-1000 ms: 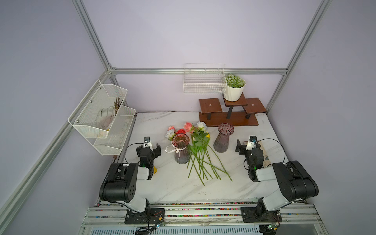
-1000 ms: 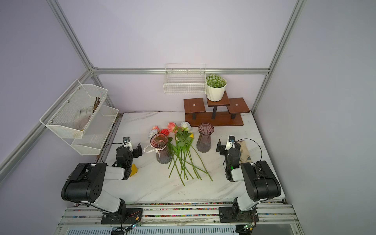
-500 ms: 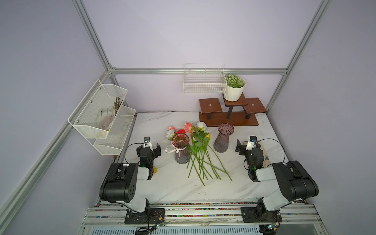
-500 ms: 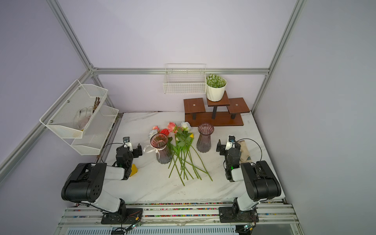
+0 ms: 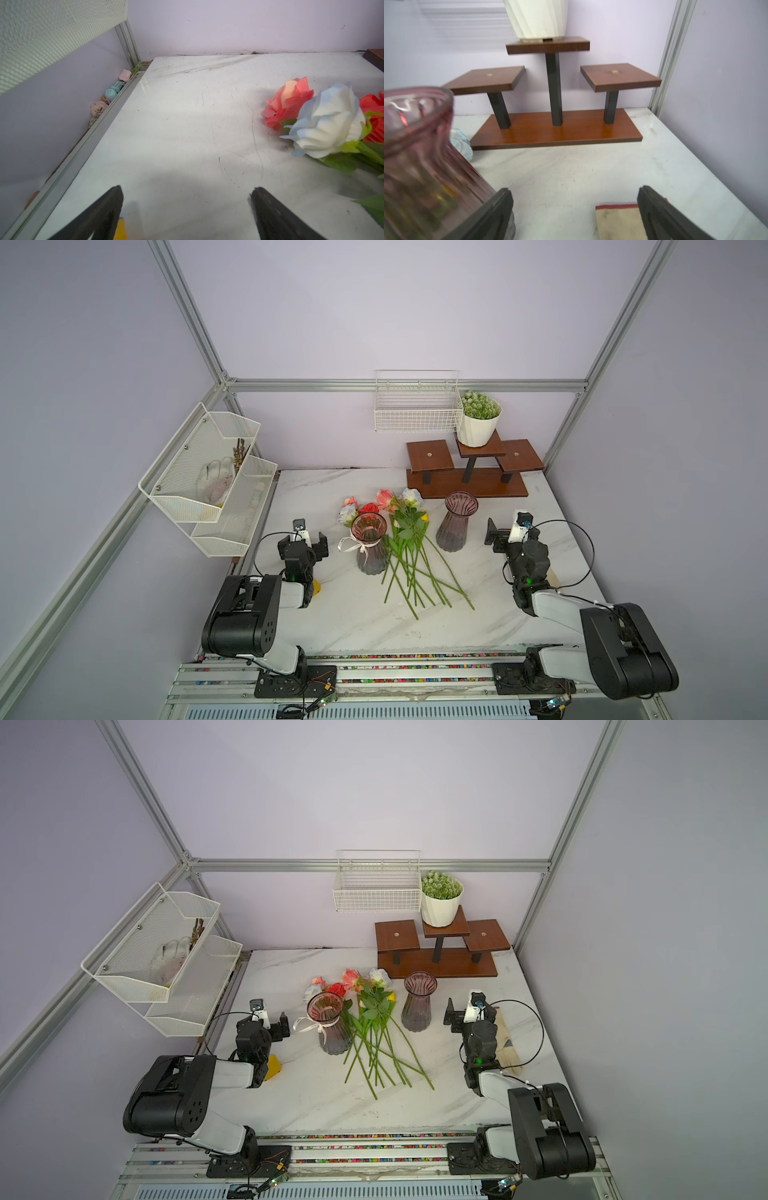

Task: Arrange the flowers in different vases according to their variety
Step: Move the vase to the center of the board.

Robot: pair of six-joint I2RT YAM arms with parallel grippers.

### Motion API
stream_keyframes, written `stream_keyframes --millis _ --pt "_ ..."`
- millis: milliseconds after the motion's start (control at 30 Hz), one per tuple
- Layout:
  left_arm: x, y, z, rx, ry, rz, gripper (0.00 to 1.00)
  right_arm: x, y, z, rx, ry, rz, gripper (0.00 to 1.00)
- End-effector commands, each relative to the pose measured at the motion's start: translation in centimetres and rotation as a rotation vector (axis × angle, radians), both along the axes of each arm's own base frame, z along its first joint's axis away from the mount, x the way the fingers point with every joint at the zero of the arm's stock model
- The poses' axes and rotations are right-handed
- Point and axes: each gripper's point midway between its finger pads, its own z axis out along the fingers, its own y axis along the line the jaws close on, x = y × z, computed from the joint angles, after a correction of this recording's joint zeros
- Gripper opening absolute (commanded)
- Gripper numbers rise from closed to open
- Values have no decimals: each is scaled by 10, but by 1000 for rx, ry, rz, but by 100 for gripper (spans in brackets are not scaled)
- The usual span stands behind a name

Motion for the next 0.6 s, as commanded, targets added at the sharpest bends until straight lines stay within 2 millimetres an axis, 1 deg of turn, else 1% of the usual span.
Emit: stream_keyframes --millis 0,33,67,133,200,233,300,367,400,467,567 --pt "-9 5 33 -11 -118 33 100 -12 6 16 91 28 34 99" --pt "-15 4 44 -6 -156 22 100 -17 7 28 138 8 39 99" --pt "-22 3 51 -6 -185 20 100 -20 9 39 172 -6 53 99" --pt "-40 14 73 -9 -263 87 100 -28 13 55 243 12 74 99" --pt "-54 21 96 -16 -310 131 100 -34 16 67 277 45 90 99" --pt "-61 23 108 -47 -322 150 100 -36 17 70 295 64 92 99" --pt "-75 26 121 -161 -322 197 100 -40 13 70 344 107 64 99" --pt "-90 25 126 -293 -315 216 100 -44 9 65 414 149 24 99" --pt "-98 20 127 -358 -317 203 100 -46 12 65 430 162 45 99" --pt "-110 7 128 -469 -330 138 100 -50 32 69 418 186 164 99" --pt "-127 -10 124 -604 -326 68 100 -55 61 70 446 244 331 100"
